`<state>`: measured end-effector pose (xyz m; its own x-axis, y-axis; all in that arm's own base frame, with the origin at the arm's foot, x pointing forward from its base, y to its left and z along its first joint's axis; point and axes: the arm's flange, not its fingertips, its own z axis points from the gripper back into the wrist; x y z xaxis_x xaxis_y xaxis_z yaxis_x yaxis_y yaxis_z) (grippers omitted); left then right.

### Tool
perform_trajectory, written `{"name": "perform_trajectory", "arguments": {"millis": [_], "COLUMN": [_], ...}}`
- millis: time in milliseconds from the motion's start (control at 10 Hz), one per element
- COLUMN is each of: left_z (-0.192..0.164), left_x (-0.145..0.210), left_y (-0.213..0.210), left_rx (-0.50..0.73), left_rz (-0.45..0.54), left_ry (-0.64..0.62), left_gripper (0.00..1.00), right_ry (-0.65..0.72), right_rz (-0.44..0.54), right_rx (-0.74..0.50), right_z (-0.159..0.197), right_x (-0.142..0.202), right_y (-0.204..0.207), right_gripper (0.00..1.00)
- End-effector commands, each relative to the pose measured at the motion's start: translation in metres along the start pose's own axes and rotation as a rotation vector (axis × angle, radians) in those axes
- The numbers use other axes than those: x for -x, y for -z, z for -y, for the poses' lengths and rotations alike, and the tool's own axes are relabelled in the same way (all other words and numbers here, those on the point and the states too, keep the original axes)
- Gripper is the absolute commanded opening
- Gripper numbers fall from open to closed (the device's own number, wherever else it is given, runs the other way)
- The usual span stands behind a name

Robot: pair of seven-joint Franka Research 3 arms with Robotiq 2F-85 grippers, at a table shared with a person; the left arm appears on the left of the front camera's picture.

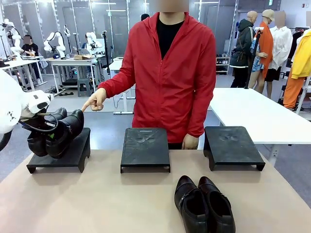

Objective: Place the shoes on the stand as instructed by the person.
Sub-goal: Pick up one pair of Shoes and place it on the Shoes Stand indicated by the person.

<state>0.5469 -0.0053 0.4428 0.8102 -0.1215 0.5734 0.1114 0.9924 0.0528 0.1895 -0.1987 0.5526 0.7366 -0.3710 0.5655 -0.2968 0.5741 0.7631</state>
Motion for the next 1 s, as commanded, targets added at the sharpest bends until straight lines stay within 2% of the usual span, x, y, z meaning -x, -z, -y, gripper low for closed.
{"name": "perform_trajectory", "arguments": {"millis": [0,800,900], "left_z": [-0.005,-0.009,-0.009], "left_x": [-0.013,-0.004,-0.005], "left_y": [0.006,0.036,0.033], "left_rx": [-0.013,0.036,0.048], "left_rz": [0.064,0.054,0.047], "left_ry": [0.035,-0.037,-0.052], "left_gripper": [0.07,0.07,0.12], "right_ry": [-0.019,-0.019,-0.019], "right_rz": [0.005,0.005,0.005], "right_rx": [-0.011,-0.011,-0.011], "right_z": [0.000,0.000,0.000], "right_x": [0.000,0.000,0.000], "right_y": [0.000,0.000,0.000], "right_gripper": [1.00,1.00,1.00]}}
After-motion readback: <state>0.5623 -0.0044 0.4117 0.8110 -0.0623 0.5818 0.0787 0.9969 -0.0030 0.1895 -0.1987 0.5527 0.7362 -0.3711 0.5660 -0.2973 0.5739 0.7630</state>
